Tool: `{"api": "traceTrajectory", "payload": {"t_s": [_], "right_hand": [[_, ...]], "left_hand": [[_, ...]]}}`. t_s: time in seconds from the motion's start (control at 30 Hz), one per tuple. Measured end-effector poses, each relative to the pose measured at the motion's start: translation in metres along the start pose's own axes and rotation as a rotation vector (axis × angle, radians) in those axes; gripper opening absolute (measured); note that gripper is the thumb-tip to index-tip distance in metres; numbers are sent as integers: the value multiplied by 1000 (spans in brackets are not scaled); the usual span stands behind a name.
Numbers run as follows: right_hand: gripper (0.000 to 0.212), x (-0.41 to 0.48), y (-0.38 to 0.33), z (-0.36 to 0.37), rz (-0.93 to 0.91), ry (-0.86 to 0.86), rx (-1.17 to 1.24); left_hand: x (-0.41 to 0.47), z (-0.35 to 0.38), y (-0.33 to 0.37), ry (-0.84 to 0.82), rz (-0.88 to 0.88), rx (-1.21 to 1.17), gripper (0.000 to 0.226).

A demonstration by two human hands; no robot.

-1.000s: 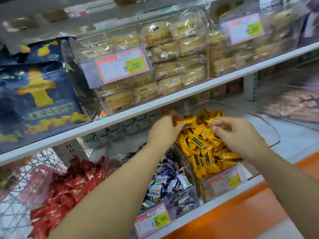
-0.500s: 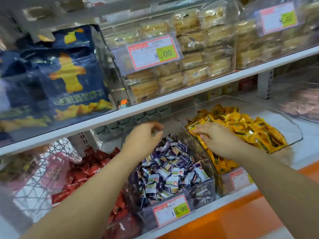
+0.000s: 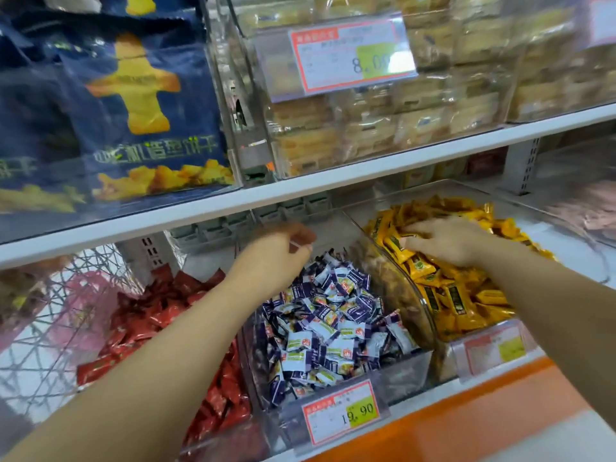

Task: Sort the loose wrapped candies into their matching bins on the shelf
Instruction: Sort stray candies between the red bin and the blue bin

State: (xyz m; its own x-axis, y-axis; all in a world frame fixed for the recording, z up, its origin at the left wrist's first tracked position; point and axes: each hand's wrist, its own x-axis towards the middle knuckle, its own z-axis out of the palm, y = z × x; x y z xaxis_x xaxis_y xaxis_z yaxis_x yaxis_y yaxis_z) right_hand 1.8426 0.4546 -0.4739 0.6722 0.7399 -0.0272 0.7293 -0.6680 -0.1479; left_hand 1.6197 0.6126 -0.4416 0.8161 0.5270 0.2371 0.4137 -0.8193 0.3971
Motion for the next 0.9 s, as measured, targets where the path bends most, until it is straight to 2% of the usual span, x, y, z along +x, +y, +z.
{"api": "traceTrajectory", "payload": {"t_s": [0.1,0.2,0.37,0.43,0.53,0.6,0.67,0.73,0.83,0.9], "right_hand": [[54,-16,-12,-1,-28,11,13],[46,-35,-41,-10,-92,123,11],[34,-57,-117,-28,-276,288,172],[33,-57,-147,-26,-363,232,277],[37,-48,-187,-15,-482,49,340],[41,-39,-207,-4,-563,-99,392],[46,-32,-214,3,-612,-183,356],[47,-22,-217,7,-613,-189,303],[44,-14,-216,8,-606,-174,314],[43,-13,-215,8,-606,-181,326]], "left_hand": [[-3,0,-2,-19,13,41,18],[-11,-11,-9,-6,-5,40,20],[-23,-44,-45,118,-98,9,24],[-28,-54,-68,139,-157,50,25],[-36,-62,-100,96,-209,72,25],[-39,-62,-116,14,-214,55,24],[-35,-56,-119,-118,-143,128,27],[-31,-49,-122,-288,-79,194,34],[-28,-39,-129,-586,-121,253,42],[-29,-40,-135,-668,-115,308,39]]}}
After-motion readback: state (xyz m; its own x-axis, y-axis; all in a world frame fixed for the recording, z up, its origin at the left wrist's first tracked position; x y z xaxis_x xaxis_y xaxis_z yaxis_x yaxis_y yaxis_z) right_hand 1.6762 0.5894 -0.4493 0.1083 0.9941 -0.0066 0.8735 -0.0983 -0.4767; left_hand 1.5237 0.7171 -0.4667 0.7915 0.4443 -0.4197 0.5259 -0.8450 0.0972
